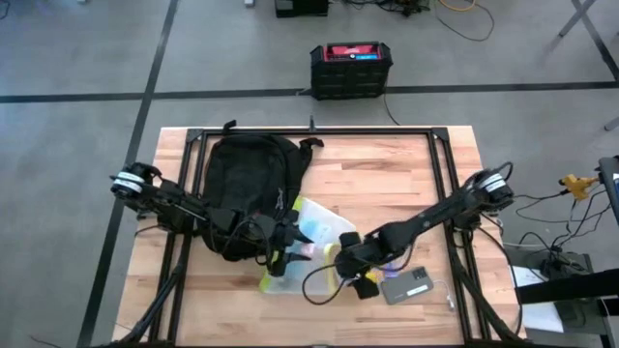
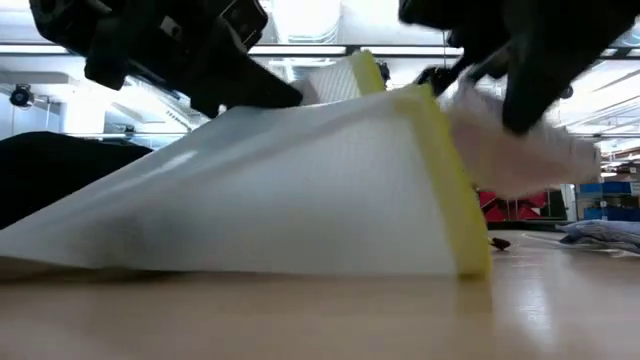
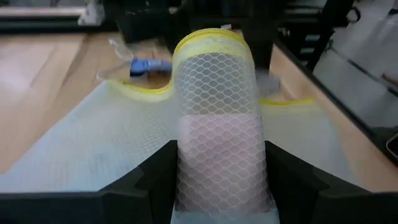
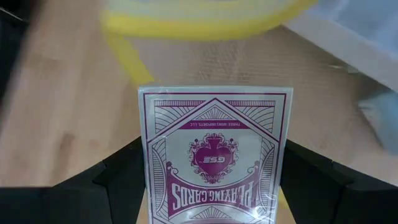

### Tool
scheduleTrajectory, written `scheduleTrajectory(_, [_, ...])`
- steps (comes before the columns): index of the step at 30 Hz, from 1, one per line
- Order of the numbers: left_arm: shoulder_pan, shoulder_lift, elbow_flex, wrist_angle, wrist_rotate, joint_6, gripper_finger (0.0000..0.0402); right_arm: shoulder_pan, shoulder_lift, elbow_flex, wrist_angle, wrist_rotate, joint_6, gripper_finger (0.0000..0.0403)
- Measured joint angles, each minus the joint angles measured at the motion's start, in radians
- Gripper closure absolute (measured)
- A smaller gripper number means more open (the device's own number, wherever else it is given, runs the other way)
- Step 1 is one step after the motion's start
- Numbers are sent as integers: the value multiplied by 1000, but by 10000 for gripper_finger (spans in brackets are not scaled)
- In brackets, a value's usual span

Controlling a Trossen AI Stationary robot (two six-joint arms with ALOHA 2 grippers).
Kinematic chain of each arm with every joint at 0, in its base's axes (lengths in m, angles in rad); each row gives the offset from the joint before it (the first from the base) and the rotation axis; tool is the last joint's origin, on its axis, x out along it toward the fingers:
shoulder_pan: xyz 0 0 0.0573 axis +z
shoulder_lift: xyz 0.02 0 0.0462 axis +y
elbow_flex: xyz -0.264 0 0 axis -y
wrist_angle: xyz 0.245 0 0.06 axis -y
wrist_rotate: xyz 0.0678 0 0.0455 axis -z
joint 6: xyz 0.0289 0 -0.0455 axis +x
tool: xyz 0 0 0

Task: Unpack backpack
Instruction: Put the white card box into the white zip bag

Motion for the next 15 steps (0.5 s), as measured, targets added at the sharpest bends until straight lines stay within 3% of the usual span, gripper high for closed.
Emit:
scheduleTrajectory(4, [0, 0, 0, -20, 63, -2, 222, -2, 85, 39, -1, 316, -107, 122])
scheduleTrajectory(7, [-3, 0, 0, -50, 73, -10, 221, -3, 119, 78, 28, 464, -224, 122])
scheduleTrajectory(9, [-4, 0, 0, -71, 77, -15, 222, -2, 124, 95, 72, 493, -273, 101])
scheduleTrajectory(12, [-4, 0, -4, -78, 79, -19, 223, 0, 117, 126, 105, 492, -295, 32])
scheduleTrajectory(15, [-4, 0, -11, -77, 80, -21, 221, 8, 100, 133, 83, 487, -296, 25])
